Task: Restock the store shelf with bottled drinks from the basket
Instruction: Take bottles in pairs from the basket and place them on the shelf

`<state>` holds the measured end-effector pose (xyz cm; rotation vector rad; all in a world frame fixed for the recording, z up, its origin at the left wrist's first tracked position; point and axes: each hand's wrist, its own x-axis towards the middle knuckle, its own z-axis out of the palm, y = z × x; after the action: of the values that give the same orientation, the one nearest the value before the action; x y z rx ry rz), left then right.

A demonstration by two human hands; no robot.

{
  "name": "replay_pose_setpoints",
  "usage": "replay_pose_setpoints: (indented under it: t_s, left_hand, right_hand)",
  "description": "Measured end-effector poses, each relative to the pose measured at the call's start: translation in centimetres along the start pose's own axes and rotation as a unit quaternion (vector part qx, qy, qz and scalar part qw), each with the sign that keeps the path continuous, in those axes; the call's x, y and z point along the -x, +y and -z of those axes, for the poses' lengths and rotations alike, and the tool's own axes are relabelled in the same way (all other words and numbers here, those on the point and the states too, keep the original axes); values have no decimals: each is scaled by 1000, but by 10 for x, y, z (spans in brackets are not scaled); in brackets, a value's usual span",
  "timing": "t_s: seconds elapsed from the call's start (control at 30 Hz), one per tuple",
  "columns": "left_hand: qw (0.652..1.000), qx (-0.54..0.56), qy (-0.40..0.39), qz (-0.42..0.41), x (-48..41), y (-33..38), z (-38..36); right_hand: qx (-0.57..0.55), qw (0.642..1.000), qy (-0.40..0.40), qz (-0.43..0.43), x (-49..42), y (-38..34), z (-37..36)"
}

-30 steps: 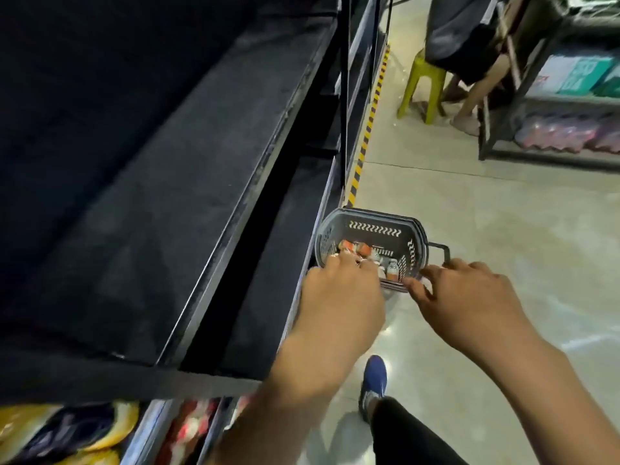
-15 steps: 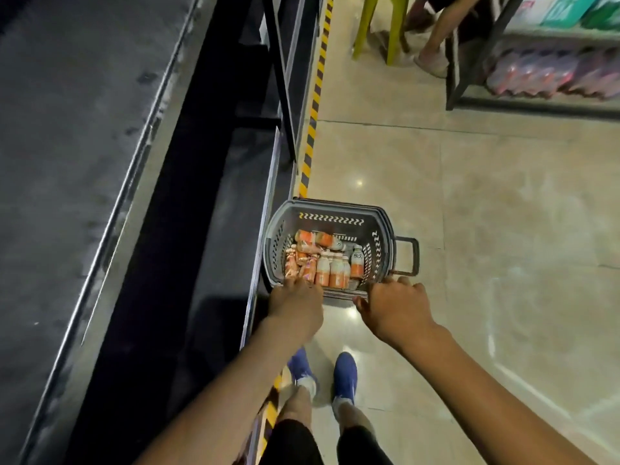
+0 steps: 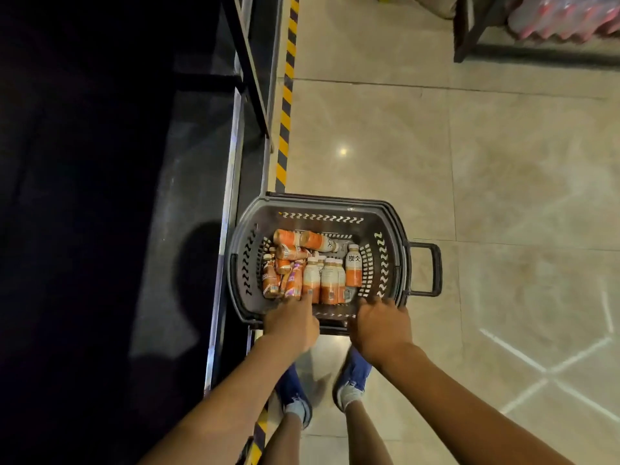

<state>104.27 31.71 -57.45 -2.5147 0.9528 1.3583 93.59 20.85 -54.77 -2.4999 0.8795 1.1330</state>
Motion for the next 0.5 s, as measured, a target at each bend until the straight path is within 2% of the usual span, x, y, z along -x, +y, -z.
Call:
replay_pose_setpoints:
  t_s: [0.07, 0.13, 0.37, 0.43, 0.5]
  left_hand:
    - [999, 35, 1, 9, -54, 1, -21]
    - [999, 50, -8, 11, -107, -3, -44]
    - [999, 2, -28, 26, -262, -28, -129]
    - [998, 38, -13, 43, -295, -32, -150]
    - [983, 155, 0, 99, -323, -32, -167]
  right_hand:
    - [-13, 1000, -13, -7, -53, 6, -27]
    - [21, 999, -41, -4, -104, 11, -56]
    - [120, 990, -62, 32, -246, 14, -151]
    - [99, 993, -52, 39, -281, 12, -175]
    - [1, 999, -40, 30, -313, 11, -198]
